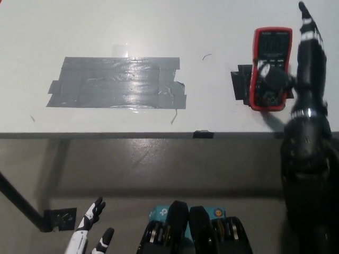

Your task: The robot first picks the multimeter with right hand and then unfolds the black stand on the back of it using left hand

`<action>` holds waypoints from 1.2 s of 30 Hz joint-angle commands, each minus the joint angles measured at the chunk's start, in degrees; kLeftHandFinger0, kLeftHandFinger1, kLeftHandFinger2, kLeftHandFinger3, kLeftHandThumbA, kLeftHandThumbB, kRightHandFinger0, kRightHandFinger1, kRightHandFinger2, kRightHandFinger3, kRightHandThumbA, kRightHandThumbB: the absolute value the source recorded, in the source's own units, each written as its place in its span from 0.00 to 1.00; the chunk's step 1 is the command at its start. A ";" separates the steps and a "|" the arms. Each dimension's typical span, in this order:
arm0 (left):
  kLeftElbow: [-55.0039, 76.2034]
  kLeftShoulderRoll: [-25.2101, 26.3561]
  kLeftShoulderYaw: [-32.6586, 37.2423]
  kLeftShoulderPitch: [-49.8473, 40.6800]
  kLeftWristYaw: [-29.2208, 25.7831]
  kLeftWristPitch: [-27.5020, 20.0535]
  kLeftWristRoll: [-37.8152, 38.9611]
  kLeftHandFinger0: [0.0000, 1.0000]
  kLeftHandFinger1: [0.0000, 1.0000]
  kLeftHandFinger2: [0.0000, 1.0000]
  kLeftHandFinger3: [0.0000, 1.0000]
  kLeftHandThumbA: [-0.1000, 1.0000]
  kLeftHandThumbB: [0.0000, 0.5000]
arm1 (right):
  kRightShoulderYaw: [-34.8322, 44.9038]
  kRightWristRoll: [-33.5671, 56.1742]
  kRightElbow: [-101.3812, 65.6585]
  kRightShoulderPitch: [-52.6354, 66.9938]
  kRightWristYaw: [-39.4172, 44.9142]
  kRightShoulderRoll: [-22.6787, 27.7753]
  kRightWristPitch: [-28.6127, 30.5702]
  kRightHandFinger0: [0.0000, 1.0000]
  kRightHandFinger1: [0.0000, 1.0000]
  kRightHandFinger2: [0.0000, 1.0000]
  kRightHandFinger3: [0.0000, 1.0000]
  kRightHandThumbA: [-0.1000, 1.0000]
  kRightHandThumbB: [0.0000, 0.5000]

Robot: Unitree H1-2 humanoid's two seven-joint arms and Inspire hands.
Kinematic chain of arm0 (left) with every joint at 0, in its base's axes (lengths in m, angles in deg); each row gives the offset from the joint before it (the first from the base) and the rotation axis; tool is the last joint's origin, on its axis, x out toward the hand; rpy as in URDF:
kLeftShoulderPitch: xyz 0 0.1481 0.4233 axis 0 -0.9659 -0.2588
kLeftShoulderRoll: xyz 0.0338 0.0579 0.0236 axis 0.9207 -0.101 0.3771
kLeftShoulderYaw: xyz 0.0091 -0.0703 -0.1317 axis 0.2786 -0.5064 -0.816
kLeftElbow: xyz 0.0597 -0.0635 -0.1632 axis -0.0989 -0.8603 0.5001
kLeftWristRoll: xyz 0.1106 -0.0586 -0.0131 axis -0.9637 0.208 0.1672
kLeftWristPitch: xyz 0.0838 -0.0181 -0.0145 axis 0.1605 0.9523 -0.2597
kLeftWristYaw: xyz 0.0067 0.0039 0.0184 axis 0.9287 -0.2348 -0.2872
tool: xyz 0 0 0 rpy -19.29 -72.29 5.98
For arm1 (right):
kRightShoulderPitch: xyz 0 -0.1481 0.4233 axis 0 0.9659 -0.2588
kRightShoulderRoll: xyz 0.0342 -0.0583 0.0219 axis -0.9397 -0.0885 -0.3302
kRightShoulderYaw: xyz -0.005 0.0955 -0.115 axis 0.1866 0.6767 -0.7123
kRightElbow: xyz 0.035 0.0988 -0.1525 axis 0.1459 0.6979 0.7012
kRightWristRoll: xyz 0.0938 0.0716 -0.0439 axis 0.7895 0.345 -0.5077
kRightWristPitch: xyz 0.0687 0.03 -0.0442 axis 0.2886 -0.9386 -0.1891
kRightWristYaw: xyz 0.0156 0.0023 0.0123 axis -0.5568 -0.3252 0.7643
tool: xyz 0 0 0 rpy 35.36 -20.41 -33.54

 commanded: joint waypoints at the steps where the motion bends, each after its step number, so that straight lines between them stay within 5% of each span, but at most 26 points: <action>1: 1.94 0.83 0.23 -0.44 0.32 -2.78 -0.64 1.00 1.00 1.00 1.00 0.94 0.14 | 0.63 -2.77 7.08 -8.49 -7.46 0.80 -4.52 1.00 1.00 1.00 1.00 1.00 0.81; 16: 0.21 2.19 0.69 0.38 0.49 -4.62 -1.26 1.00 1.00 1.00 1.00 0.86 0.10 | -2.03 -0.68 18.34 -15.94 -6.99 2.87 -8.97 1.00 1.00 1.00 1.00 1.00 0.76; 36: -0.27 2.90 1.69 0.69 -0.85 -4.81 -10.59 1.00 1.00 1.00 1.00 0.86 0.08 | 1.35 9.51 32.03 -25.36 -7.72 1.71 -8.38 1.00 1.00 1.00 1.00 1.00 0.90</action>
